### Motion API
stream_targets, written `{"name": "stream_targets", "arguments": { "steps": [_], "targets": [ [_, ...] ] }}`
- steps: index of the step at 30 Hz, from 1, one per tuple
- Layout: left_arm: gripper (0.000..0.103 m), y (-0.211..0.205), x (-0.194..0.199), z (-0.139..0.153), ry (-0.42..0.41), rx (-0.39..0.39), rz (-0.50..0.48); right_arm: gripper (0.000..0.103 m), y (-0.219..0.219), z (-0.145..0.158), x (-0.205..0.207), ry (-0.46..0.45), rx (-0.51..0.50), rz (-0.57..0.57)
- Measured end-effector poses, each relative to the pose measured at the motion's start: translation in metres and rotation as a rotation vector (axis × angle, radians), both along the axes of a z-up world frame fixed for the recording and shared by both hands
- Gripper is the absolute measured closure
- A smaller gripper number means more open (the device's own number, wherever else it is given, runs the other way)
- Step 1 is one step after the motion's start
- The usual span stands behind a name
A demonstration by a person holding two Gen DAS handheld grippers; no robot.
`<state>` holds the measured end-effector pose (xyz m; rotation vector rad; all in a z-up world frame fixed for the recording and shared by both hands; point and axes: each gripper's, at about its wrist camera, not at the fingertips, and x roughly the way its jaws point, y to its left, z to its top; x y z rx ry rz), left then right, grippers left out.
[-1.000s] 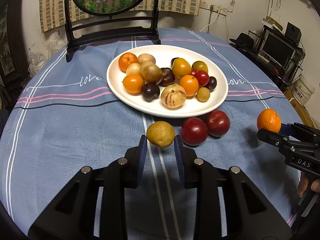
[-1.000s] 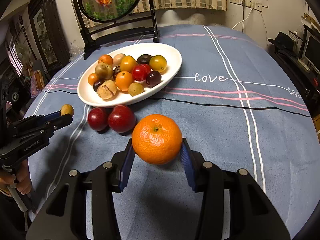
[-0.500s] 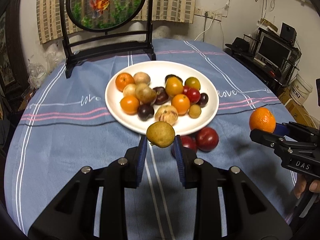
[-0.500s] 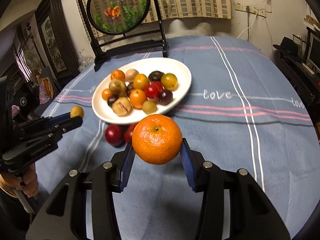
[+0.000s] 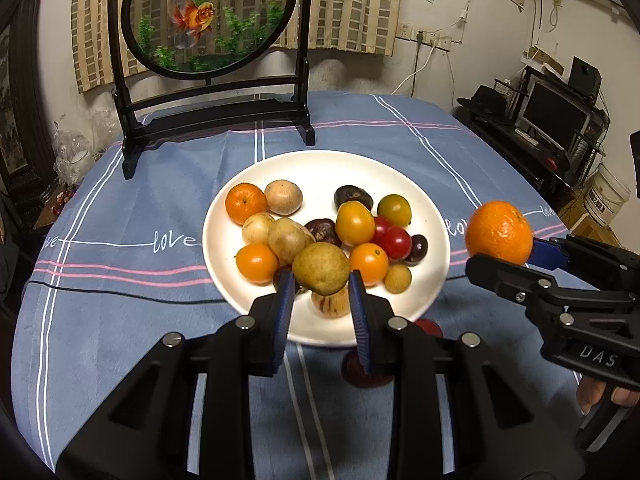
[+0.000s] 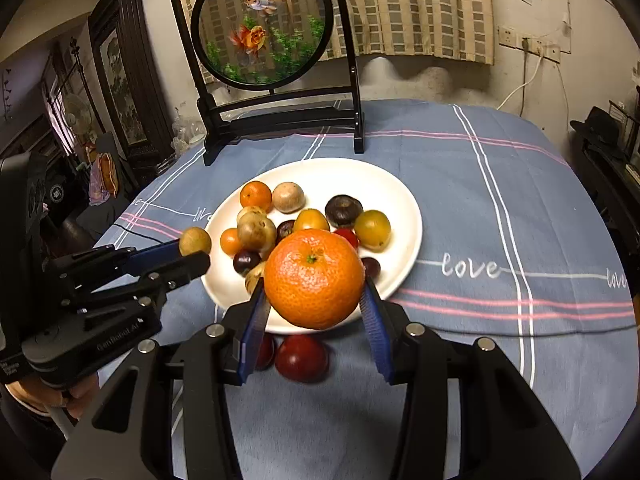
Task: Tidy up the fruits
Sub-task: 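Place the yellow fruit on the plate with the left tool while the right tool places the mandarin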
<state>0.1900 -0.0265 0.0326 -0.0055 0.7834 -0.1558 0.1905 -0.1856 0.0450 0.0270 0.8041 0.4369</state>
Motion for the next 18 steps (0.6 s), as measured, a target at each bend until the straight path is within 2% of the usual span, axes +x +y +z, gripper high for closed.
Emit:
{"name": "stream_targets", "arguments": {
  "steps": [18],
  "targets": [
    [0.075, 0.007, 0.057, -0.012, 0.043, -0.009, 0.037, 0.057, 0.014, -0.022, 0.068, 0.057, -0.011, 0.0]
  ]
}}
